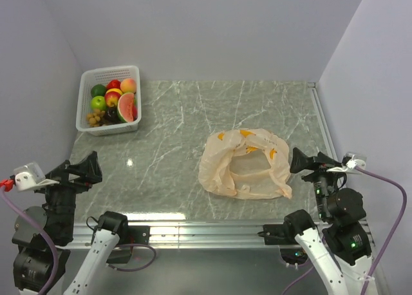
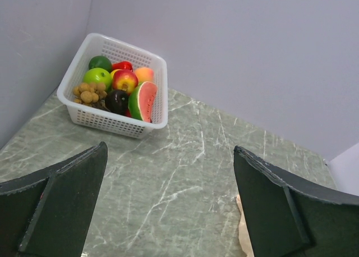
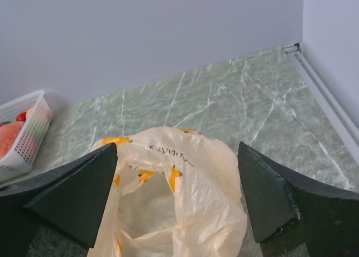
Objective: Untie the knot of the plastic bag and take out the fruit
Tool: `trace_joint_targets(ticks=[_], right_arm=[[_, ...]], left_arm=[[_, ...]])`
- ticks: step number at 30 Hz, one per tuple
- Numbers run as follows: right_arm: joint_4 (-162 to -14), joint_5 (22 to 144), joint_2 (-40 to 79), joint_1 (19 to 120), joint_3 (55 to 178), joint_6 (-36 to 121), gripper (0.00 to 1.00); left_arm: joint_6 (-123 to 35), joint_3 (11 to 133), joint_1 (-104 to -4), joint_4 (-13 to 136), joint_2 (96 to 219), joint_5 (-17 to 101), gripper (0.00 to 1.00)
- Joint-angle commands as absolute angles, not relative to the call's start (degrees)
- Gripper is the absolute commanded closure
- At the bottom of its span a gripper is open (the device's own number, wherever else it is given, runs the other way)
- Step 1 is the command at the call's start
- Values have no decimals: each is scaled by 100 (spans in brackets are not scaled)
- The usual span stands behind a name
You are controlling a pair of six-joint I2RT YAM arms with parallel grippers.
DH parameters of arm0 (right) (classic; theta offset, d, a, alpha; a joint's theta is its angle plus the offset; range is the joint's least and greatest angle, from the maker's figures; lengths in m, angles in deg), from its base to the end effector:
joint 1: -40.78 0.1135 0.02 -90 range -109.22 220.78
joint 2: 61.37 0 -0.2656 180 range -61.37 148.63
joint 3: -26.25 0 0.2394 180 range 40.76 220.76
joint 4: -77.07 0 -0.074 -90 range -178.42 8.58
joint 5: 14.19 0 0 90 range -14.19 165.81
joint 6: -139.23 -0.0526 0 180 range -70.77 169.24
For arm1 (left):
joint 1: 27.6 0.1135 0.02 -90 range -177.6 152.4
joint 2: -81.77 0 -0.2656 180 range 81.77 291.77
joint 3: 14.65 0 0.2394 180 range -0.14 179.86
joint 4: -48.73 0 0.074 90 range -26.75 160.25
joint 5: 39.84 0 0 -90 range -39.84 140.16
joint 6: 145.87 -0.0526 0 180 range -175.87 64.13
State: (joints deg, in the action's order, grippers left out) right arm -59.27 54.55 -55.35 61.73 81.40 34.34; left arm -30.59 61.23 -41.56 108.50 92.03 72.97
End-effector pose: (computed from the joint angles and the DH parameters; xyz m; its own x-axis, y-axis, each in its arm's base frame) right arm 0.0395 -0.0053 0.3341 0.0870 0.2897 -0.9531 -0.0191 0.9571 0.2892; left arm -0.0152 0.0248 0.3913 0.1543 -0.4440 -0.8826 -0.0951 0.8825 -0.4605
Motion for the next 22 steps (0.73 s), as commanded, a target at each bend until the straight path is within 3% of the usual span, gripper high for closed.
trace_joint_targets(ticks=[1, 22], right_arm=[[-6223, 5569, -5610, 6152, 8031, 3579, 6], [-6328, 5305, -5628, 6152, 7864, 3631, 6]], left_arm=[[-3302, 6130, -4166, 10579, 9144, 7318, 1], [-3232, 5699, -4166, 10148, 8871, 7811, 1]])
